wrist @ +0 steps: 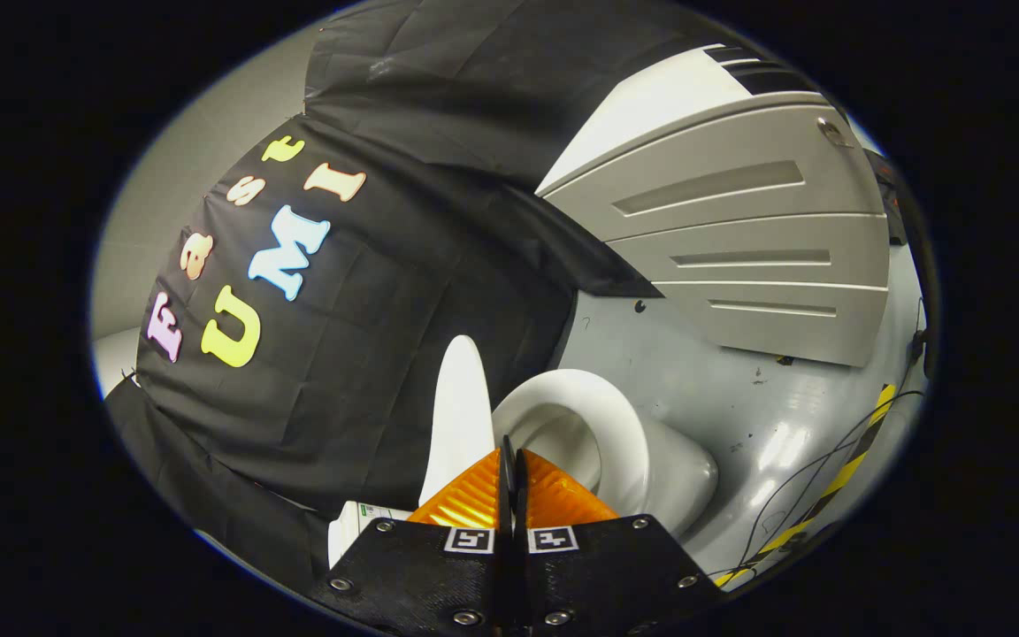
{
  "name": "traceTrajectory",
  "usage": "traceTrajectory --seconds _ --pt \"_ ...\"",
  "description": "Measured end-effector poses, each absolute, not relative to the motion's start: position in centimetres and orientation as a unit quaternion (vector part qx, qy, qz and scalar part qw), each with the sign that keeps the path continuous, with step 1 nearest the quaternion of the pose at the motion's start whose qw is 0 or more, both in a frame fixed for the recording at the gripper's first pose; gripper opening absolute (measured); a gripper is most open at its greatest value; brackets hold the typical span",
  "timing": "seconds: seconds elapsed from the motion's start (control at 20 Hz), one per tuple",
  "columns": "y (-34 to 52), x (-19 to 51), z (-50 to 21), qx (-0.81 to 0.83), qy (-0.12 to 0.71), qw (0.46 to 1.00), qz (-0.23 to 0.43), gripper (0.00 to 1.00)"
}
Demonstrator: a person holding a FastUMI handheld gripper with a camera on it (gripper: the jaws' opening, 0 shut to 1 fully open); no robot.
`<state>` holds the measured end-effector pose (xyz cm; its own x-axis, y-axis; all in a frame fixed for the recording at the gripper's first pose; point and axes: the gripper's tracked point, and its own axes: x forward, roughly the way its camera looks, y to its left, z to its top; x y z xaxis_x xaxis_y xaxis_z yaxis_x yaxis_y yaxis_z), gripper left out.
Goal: Open the toilet lid.
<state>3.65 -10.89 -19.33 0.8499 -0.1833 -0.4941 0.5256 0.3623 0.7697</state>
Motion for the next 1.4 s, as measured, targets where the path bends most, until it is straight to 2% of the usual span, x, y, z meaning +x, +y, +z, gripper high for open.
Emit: traceTrajectory --seconds 1.4 --pt "-6.6 5.6 -9.7 0.396 0.168 0.884 -0.180 0.00"
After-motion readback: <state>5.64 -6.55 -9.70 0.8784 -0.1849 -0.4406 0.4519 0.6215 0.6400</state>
